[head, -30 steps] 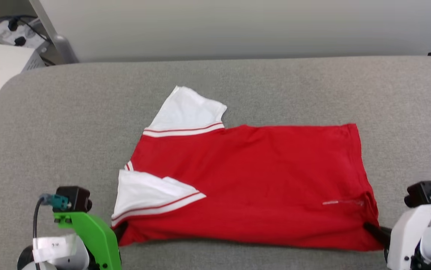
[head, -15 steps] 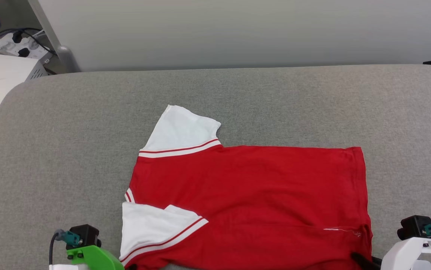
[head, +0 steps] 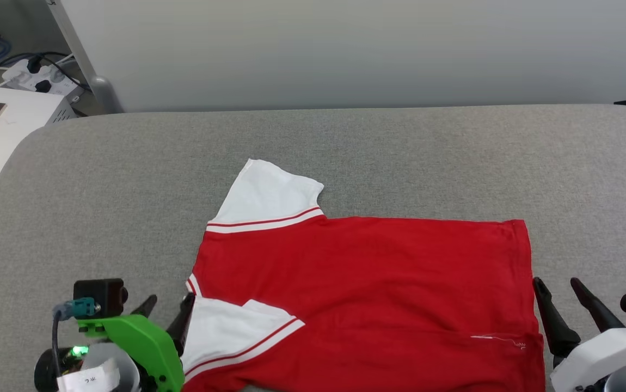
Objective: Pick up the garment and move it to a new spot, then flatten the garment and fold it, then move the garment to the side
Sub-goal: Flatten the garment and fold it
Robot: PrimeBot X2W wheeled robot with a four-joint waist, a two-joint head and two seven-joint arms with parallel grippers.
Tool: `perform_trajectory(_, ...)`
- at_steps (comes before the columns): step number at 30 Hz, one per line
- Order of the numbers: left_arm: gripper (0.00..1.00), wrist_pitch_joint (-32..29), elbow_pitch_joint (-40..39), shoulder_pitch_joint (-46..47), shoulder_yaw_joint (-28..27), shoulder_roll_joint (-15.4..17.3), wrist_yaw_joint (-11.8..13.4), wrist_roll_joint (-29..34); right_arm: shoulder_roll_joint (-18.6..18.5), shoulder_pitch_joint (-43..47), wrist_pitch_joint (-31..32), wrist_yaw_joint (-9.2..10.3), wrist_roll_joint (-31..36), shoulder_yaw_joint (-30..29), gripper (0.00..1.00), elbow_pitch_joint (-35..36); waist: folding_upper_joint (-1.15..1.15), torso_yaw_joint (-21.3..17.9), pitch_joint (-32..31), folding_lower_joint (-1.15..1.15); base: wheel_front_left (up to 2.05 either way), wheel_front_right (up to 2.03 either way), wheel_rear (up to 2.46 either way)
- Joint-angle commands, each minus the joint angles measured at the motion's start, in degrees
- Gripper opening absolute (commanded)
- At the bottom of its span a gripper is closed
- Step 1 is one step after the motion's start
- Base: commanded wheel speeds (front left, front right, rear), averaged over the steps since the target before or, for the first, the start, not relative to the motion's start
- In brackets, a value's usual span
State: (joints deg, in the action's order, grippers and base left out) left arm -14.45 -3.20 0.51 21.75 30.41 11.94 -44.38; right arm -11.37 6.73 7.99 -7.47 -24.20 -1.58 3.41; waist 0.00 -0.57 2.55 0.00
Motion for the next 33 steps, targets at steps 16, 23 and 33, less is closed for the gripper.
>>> perform_trajectory(16,1.00,14.7,8.8,20.8,-1.0,-6.2,-0.3,8.9,1.7,-9.0,-7.1,-0.02,6.7,0.1,1.00,9.8,0.00,-5.4,15.1,0.00,0.00,0.00,0.00)
perform_trajectory(23,1.00,7.1,19.0,33.3,0.1,-5.6,-6.3,6.2,0.7,-13.2,-8.2,-0.02,5.8,1.0,1.00,9.1,0.00,-8.3,19.7,0.00,0.00,0.00,0.00)
perform_trajectory(33,1.00,-12.0,31.8,47.7,1.4,-1.3,-13.5,0.7,1.1,-15.7,-9.9,-0.02,3.4,2.9,1.00,6.3,0.00,-12.4,23.6,0.00,0.00,0.00,0.00)
